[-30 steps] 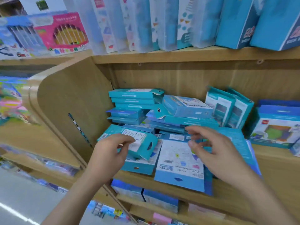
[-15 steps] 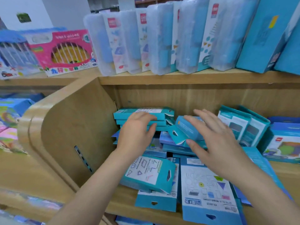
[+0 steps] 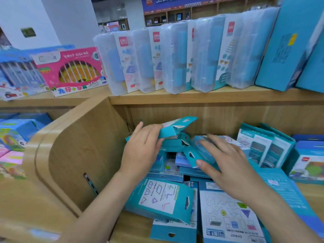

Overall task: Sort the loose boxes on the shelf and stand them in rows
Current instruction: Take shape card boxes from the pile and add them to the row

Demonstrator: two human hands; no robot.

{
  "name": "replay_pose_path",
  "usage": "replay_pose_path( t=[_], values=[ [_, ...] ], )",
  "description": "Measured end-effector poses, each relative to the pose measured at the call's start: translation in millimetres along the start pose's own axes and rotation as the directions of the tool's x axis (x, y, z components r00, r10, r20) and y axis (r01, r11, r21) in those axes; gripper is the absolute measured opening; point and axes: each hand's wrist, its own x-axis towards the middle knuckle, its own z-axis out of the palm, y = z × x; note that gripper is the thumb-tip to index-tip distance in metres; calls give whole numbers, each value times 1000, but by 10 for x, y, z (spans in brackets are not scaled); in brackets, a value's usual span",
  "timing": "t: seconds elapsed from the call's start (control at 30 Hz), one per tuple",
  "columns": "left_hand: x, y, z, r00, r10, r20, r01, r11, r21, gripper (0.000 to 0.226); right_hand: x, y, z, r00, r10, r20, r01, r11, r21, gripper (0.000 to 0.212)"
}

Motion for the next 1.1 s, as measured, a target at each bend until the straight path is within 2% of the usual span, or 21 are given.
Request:
replay_pose_path(
  t=[0.07,0.1,0.13,0.17,0.2,0.23,0.27,0.3,0.33,0.4,0.53,0.6,0.67,0.77,0.83,0.9,0.97,1.03,1.1],
  values=[
    [-18,222,-303,981,-43,-189,11,985,-170,26,-35,-90,-87,996,4,-93,7,993,117,66],
    [-20,361,-471,959,-128,-253,54,959,-279,26,-53,-178,-158,991,13,-133,19,972,234,63],
    [-3,499,-628,929,-258,-267,120,889,-441,26,-79,-281,-227,990,36,-138,23,917,399,60],
    [20,625,-757,886,-410,-215,196,752,-629,22,-107,-406,-304,994,50,-97,18,804,594,57],
    [43,731,-849,832,-546,-99,268,550,-791,23,-138,-530,-375,999,31,-30,4,632,775,51],
    [53,808,-909,778,-626,54,332,336,-881,25,-170,-630,-417,999,-23,29,-16,437,899,42],
    [44,854,-935,733,-652,192,378,156,-913,29,-208,-699,-434,995,-58,80,-62,263,963,34],
    [23,878,-945,700,-654,286,407,36,-913,31,-247,-746,-432,989,-64,130,-121,132,984,26],
    [9,896,-954,670,-653,353,436,-38,-899,33,-281,-773,-419,985,-55,164,-161,55,985,20],
    [-21,919,-957,631,-639,440,489,-113,-865,38,-353,-781,-386,976,12,216,-215,-8,976,19],
    [-124,1009,-921,618,-540,572,580,-178,-795,43,-519,-742,-368,956,134,262,-254,-79,964,30],
    [-201,1106,-872,623,-522,582,596,-165,-786,45,-596,-707,-343,954,184,236,-226,-70,971,27],
    [-327,1230,-805,658,-507,556,601,-90,-794,61,-689,-637,-295,946,261,190,-184,-47,982,22],
    [-545,1474,-723,750,-382,540,615,104,-782,82,-864,-469,-282,914,393,103,-130,41,991,16],
    [-626,1646,-669,775,-282,566,622,175,-763,90,-984,-346,-333,902,429,41,-93,100,991,15],
    [-653,1813,-589,794,-265,547,607,282,-743,101,-1096,-220,-398,886,462,-21,-64,166,984,21],
    [-639,1998,-525,827,-295,478,562,435,-703,115,-1217,-98,-471,879,465,-102,-41,288,957,26],
    [-631,2228,-452,866,-279,416,494,610,-620,119,-1346,44,-558,897,416,-147,-64,454,889,43],
    [-556,2470,-372,900,-224,374,407,742,-533,119,-1473,211,-627,895,425,-138,-147,571,808,80]
  ],
)
